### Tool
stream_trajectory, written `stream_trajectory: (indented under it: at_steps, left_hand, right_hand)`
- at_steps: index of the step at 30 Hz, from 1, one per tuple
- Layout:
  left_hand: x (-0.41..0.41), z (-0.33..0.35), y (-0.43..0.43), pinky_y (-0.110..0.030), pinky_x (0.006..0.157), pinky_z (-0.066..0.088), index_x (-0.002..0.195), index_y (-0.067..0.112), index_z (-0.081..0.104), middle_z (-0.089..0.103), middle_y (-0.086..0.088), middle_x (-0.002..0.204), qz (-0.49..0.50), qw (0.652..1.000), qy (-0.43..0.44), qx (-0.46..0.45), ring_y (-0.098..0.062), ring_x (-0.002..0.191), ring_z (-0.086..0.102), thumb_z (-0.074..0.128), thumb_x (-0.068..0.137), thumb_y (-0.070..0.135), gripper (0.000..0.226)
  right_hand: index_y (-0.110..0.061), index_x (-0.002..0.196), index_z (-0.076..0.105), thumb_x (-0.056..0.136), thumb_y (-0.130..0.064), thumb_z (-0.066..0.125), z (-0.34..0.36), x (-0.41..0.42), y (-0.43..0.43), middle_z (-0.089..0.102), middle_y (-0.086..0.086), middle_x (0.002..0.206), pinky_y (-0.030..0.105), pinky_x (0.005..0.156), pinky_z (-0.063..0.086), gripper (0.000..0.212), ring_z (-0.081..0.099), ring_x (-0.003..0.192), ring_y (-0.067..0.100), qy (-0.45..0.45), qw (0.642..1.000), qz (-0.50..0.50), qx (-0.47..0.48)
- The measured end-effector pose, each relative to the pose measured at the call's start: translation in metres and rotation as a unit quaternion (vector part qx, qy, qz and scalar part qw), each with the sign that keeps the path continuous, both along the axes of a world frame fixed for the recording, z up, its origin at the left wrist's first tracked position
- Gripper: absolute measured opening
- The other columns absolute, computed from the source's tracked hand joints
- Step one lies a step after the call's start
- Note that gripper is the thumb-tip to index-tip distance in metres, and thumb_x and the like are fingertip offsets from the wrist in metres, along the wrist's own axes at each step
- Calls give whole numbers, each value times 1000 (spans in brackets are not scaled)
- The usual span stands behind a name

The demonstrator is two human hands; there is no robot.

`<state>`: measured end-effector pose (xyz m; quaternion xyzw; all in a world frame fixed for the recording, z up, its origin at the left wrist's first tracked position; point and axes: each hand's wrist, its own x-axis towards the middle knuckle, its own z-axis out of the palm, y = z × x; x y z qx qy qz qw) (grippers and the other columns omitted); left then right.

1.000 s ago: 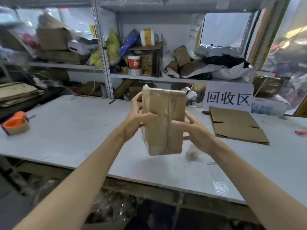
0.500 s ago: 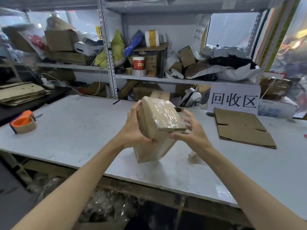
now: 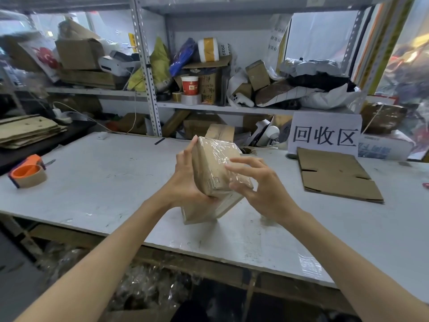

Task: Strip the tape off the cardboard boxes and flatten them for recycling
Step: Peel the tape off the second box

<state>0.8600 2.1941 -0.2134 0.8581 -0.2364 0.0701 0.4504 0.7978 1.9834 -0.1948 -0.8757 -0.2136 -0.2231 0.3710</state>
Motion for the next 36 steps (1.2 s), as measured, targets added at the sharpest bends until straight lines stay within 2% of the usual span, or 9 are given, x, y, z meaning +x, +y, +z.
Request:
stream_trajectory:
  at_steps: [3,8,15,22,25,29,31,34,36]
  left_hand:
    - [-1,1,-3,-45,110,40,148,55,-7,17,12,141,-7,1000,1,9,-22,136,29,90,41,53,144]
    - [-3,3,-7,-50,112,37,148,54,-8,14,14,144,-1,1000,1,29,-21,138,25,88,41,56,145]
    - [-4,2,-11,-49,116,33,146,56,-5,14,7,149,-31,999,-25,30,-20,143,21,89,41,53,141]
    - [1,9,-16,-49,113,34,149,53,-1,19,7,142,1,999,-25,47,-23,133,26,90,42,49,141]
    - [3,9,-19,-48,111,34,152,48,-2,19,5,142,14,999,-21,48,-24,131,25,90,42,51,143]
    - [6,9,-15,-53,114,33,153,45,-2,19,3,144,22,999,-13,42,-25,135,25,87,39,58,145]
    - [6,8,-14,-54,114,33,152,46,-2,19,5,144,15,999,-11,40,-25,136,25,85,37,60,145]
    - [5,6,-13,-52,114,34,151,48,-2,19,6,143,19,999,-11,38,-24,135,26,85,35,61,146]
    - [4,5,-14,-48,113,33,149,53,-3,19,8,142,10,999,-15,41,-23,134,26,84,36,61,143]
  right_hand:
    - [-20,119,68,82,-13,73,4,-5,13,62,-6,121,21,93,44,38,53,111,11,1,999,45,9]
    - [-9,93,76,71,-4,81,7,-8,16,66,1,92,26,79,53,23,62,85,14,18,995,48,91]
    - [-6,76,64,71,-1,79,20,-3,11,62,5,82,22,71,46,16,55,74,17,109,991,69,42]
    - [-16,75,54,78,12,63,11,-1,0,61,-10,71,24,65,50,29,59,69,-3,56,998,9,27]
    - [-16,86,57,76,3,74,9,0,-4,62,-5,76,25,70,52,27,60,72,4,39,997,16,61]
    - [-18,133,50,71,-9,82,8,4,-10,52,-1,123,23,95,46,70,53,111,14,23,998,4,50]
    - [-15,120,65,75,-7,78,9,5,-14,52,1,126,26,99,45,48,52,115,14,31,998,22,44]
    - [-7,88,74,73,2,76,12,5,-13,64,3,94,21,83,52,17,63,87,13,53,996,58,50]
    - [-5,76,70,72,5,75,12,7,-13,63,0,81,19,74,51,12,60,75,11,45,997,50,30]
